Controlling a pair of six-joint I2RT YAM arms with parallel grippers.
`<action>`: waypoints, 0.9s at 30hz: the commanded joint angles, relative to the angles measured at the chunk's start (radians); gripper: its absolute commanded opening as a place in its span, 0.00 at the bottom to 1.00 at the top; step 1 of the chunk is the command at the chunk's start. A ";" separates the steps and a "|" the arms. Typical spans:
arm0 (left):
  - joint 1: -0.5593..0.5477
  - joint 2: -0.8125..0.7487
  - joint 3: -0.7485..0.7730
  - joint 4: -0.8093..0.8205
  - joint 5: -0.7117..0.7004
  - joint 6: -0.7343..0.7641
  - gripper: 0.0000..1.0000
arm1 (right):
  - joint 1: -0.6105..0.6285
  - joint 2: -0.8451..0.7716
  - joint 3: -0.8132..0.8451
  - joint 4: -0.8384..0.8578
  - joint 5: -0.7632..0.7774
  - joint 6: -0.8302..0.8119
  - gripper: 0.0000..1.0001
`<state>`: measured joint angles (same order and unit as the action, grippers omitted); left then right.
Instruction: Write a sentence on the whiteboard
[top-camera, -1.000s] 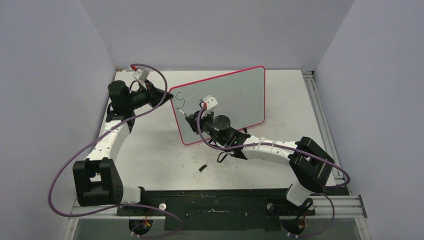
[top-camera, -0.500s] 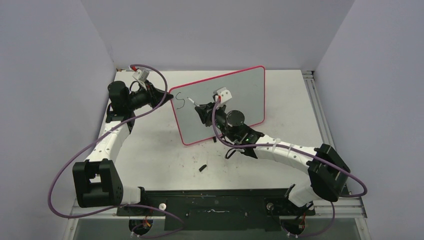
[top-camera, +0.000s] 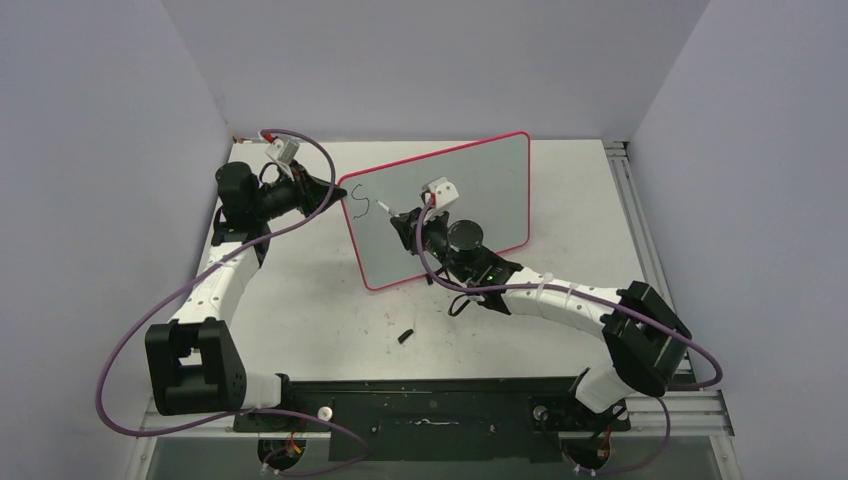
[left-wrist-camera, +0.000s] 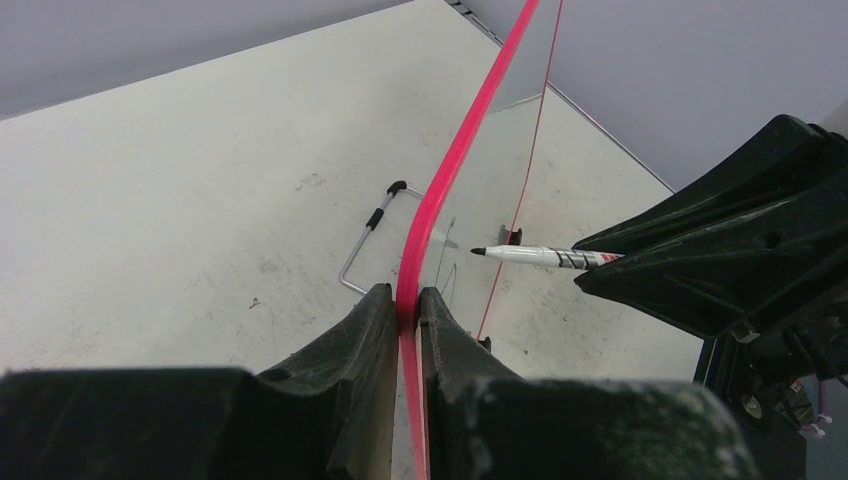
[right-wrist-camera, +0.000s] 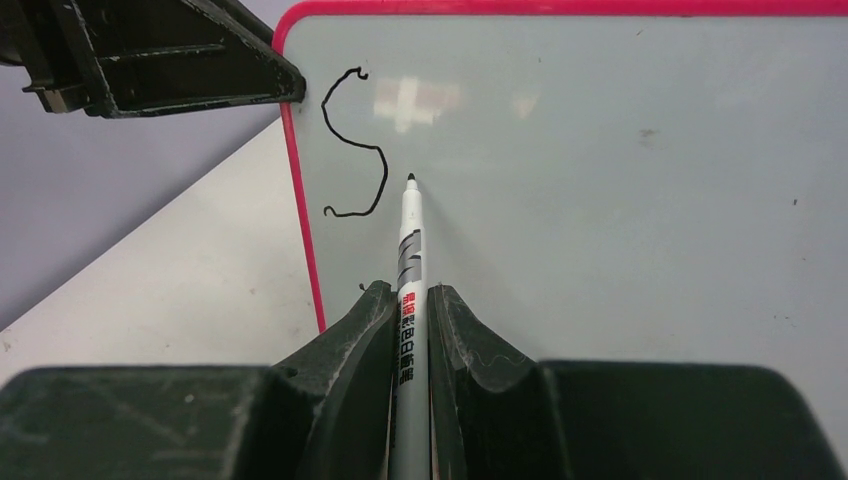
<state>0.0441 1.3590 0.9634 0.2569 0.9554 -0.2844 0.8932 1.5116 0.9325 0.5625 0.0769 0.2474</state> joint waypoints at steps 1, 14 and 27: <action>0.005 -0.026 0.000 -0.010 0.016 0.022 0.00 | 0.001 0.014 0.040 0.047 -0.012 -0.008 0.05; 0.005 -0.028 0.001 -0.008 0.017 0.022 0.00 | 0.000 0.047 0.056 0.051 0.009 -0.015 0.05; 0.005 -0.032 0.000 -0.007 0.018 0.024 0.00 | 0.022 0.026 -0.021 0.037 0.033 0.008 0.05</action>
<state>0.0456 1.3582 0.9615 0.2562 0.9550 -0.2787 0.9051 1.5513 0.9409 0.5743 0.0826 0.2466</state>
